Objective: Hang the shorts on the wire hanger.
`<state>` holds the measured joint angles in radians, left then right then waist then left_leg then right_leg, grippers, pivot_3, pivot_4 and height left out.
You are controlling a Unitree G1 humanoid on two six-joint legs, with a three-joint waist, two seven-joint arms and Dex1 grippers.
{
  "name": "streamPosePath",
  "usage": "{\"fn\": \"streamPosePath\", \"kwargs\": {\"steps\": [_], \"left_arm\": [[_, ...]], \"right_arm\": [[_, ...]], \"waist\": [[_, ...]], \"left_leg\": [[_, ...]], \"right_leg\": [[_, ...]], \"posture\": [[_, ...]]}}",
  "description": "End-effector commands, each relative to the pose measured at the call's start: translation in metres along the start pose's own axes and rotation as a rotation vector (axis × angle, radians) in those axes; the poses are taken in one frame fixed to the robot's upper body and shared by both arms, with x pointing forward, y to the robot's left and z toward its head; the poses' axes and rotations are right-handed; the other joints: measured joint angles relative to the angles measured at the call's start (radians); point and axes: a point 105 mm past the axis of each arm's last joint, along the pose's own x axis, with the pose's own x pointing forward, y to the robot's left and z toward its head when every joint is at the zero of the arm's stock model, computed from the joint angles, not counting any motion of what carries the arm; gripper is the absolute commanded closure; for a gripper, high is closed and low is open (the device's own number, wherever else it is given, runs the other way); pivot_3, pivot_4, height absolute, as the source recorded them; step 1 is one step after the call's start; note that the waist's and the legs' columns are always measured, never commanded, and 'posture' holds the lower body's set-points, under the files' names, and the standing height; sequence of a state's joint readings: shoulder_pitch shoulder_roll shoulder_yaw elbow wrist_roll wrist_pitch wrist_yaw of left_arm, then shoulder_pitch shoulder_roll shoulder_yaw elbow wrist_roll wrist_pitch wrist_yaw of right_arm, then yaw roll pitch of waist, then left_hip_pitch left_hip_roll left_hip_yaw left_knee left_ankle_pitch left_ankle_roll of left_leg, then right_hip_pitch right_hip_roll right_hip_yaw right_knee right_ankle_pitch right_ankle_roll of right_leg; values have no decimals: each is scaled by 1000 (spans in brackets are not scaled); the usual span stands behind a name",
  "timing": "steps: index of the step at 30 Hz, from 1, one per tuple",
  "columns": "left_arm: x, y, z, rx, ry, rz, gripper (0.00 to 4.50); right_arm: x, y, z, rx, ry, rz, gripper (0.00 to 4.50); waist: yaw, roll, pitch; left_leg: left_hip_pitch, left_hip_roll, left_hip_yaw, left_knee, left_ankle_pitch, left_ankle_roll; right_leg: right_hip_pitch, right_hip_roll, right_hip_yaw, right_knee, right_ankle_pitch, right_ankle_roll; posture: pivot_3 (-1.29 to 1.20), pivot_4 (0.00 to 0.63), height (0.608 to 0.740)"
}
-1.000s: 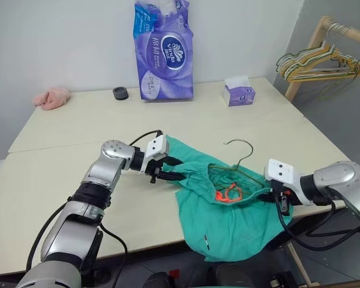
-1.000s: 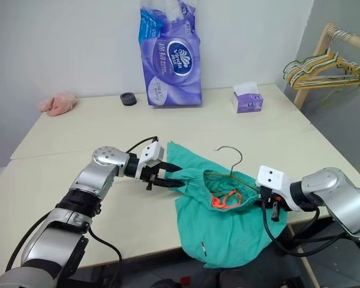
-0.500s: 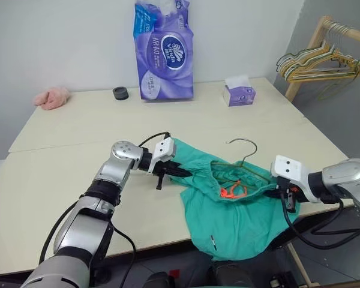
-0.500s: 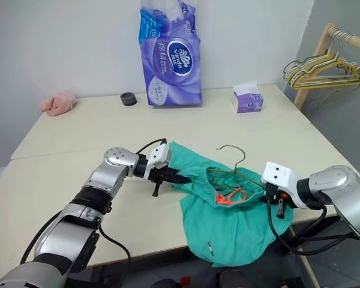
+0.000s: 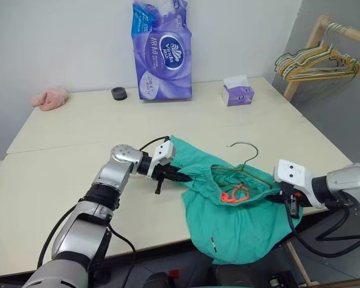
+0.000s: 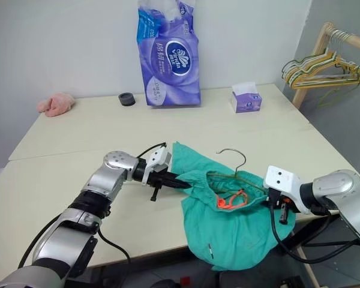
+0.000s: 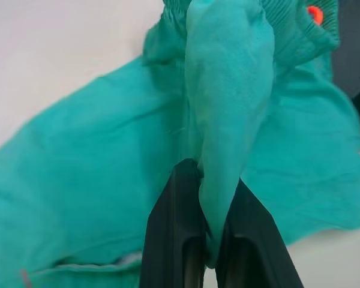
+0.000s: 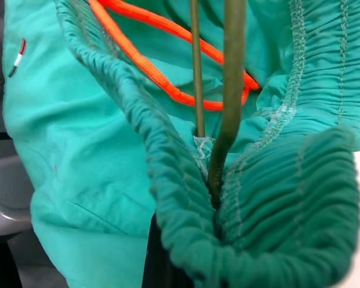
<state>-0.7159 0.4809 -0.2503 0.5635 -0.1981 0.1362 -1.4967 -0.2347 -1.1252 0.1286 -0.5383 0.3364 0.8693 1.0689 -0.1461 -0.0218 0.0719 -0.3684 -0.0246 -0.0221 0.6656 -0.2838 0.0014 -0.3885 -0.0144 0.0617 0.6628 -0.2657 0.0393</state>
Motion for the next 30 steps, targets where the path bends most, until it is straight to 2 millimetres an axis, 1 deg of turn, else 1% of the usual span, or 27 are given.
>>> {"fn": "streamPosePath", "kwargs": {"steps": [1, 6, 7, 11, 14, 19, 22, 23, 29, 30], "left_arm": [[-14, 6, 18, 17, -47, 60, 3438], [-21, 6, 12, 80, 28, 70, 2020], [-22, 7, 11, 84, 39, 69, 1798], [-24, 4, 5, 85, 72, 46, 1798], [-25, -5, -4, 77, 106, -17, 1798], [-21, 2, -7, 84, 121, 10, 1798], [-16, 10, -9, 84, 125, 52, 2349], [-15, 13, -8, 86, 119, 70, 2615], [-11, 22, -1, 90, 65, 116, 4460], [-11, 23, -1, 91, 63, 119, 4460]], "right_arm": [[0, 3, 11, -27, -44, 30, 4500], [-6, -2, 9, -25, -31, 21, 4500], [-7, -3, 8, -25, -29, 21, 4500], [-9, -2, 8, -25, -24, 24, 4500], [-10, -2, 6, -19, -21, 21, 4500], [-10, -1, 8, -17, -26, 21, 4500], [-10, -1, 8, -18, -28, 20, 4500], [-10, 0, 8, -17, -27, 20, 4500], [-11, 2, 6, -15, -21, 29, 4500], [-11, 3, 6, -14, -19, 32, 4500]], "waist": [[0, 0, 0], [2, 0, 0], [2, 0, 0], [2, 0, 0], [1, 0, 0], [1, 0, 0], [1, 0, 0], [1, 0, 0], [1, 0, 0], [1, 0, 0]], "left_leg": [[0, 0, 0, 0, 0, 0], [0, 0, 0, 0, 0, 0], [0, 0, 0, 0, 0, 0], [0, 0, 0, 0, 0, 0], [0, 0, 0, 0, 0, 0], [0, 0, 0, 0, 0, 0], [0, 0, 0, 0, 0, 0], [0, 0, 0, 1, 0, 0], [0, 0, 0, 1, 0, 0], [0, 0, 0, 1, 0, 0]], "right_leg": [[0, 0, 0, 0, 0, 0], [0, 0, 0, 0, 1, -1], [0, 0, 0, 0, 1, -1], [0, 0, 0, 0, 1, -1], [0, 0, 0, 0, 1, -1], [0, 0, 0, 0, 1, -1], [0, 0, 0, 0, 1, -1], [0, 0, 0, 0, 1, -1], [0, 0, 0, 0, 1, -1], [0, 0, 0, 0, 1, -1]], "posture": [[-212, 33, 740], [-213, 32, 740], [-217, 33, 740], [-217, 33, 740], [-227, 32, 740], [-235, 31, 740], [-235, 31, 740], [-235, 31, 740], [-241, 34, 740], [-241, 34, 740]]}}
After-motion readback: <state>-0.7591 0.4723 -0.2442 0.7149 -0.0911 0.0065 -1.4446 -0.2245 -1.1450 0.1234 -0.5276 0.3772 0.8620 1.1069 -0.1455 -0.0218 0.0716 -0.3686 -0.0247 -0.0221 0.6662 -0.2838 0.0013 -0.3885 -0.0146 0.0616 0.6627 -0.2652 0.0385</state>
